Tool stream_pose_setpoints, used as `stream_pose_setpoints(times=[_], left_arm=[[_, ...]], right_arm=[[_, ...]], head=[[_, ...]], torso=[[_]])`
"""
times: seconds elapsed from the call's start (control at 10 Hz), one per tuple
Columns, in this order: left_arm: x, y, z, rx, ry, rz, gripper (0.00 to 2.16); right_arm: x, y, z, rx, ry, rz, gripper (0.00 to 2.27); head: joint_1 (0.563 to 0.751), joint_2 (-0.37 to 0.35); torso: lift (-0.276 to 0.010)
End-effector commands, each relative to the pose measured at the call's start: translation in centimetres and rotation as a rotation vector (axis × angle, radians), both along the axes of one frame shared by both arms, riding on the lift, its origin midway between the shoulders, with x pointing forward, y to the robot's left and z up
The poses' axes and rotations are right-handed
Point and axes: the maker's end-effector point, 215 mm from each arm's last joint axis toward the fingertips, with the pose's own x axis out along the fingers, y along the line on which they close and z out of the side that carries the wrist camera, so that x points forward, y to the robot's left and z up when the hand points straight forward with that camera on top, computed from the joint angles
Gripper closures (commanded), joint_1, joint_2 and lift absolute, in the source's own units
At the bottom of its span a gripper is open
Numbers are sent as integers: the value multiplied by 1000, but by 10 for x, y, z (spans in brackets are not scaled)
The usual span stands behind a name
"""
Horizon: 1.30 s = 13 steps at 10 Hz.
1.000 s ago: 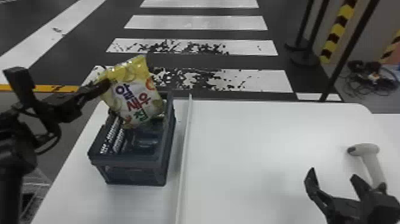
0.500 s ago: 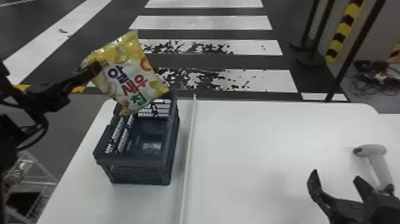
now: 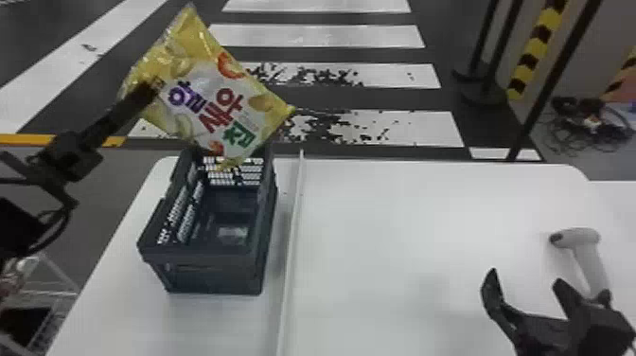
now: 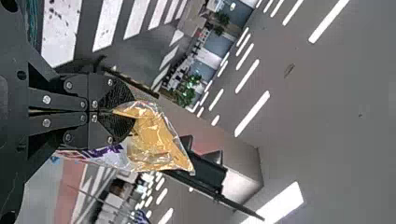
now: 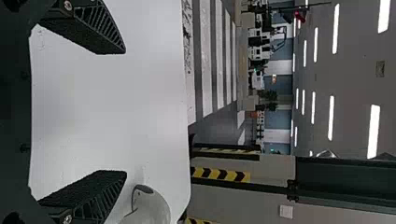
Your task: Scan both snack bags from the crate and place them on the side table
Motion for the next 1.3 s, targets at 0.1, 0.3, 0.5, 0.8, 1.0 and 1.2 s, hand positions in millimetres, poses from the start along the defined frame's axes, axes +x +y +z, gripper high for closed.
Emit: stream_pose_setpoints(times=[0.1, 0.3, 0.5, 0.8, 1.0, 1.2], left_arm=[[-9, -31, -15, -115, 50, -89, 2138], [-9, -79, -22, -155, 66, -170, 2138], [-6, -139, -29, -170, 86, -255, 2138], [3, -212, -53, -122, 167, -360, 2138], [5, -253, -79, -75, 257, -427, 2138], [-5, -297, -104, -13, 323, -504, 2138]], right_arm=[[0, -7, 3, -2, -6, -12, 73], [1, -12, 7, -3, -15, -22, 73], [1, -24, 13, -8, -27, -42, 76], [-3, -46, 21, -3, -41, -82, 76], [-5, -60, 24, 6, -47, -108, 76], [-6, -69, 27, 6, -52, -124, 76]], head=[[695, 12], [695, -21], [695, -88], [695, -197], [695, -266], [695, -313]], torso=[[-95], [-95], [-95], [-95], [-95], [-95]])
